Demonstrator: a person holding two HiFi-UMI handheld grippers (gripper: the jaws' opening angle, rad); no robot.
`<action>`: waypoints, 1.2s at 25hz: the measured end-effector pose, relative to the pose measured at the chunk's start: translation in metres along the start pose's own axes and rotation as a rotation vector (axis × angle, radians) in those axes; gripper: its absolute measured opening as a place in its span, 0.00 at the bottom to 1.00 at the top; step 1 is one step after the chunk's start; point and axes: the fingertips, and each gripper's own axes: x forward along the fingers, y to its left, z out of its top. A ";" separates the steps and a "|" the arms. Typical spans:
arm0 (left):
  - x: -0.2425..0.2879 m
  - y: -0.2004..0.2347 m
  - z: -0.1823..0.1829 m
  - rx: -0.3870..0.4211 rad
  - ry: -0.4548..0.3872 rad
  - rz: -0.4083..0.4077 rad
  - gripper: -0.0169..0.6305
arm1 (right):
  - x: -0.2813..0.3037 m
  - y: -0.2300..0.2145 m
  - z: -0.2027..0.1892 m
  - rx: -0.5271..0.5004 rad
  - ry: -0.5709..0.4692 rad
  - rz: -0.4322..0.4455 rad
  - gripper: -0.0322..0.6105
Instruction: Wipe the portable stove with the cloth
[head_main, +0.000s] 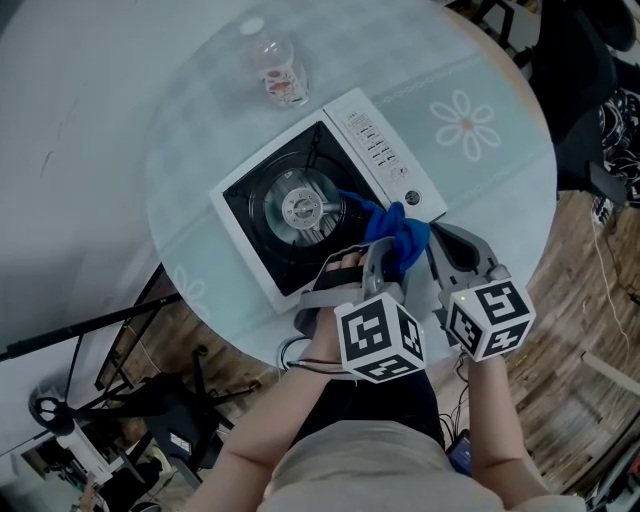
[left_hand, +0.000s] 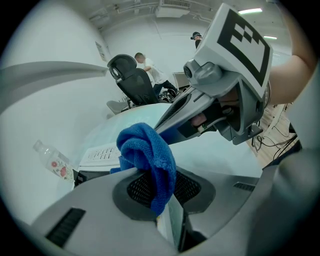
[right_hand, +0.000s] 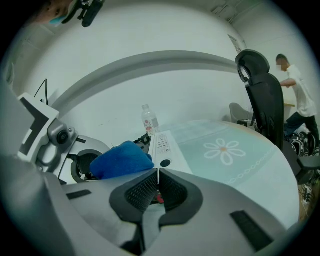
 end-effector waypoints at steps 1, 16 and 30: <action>-0.002 0.000 -0.002 -0.002 -0.002 0.000 0.17 | 0.000 0.003 0.000 -0.001 -0.001 -0.001 0.09; -0.019 -0.004 -0.023 0.022 -0.035 0.011 0.17 | -0.004 0.031 -0.006 -0.010 -0.011 -0.047 0.09; -0.034 -0.006 -0.049 0.020 -0.010 0.053 0.17 | -0.006 0.057 -0.009 -0.027 -0.016 -0.040 0.09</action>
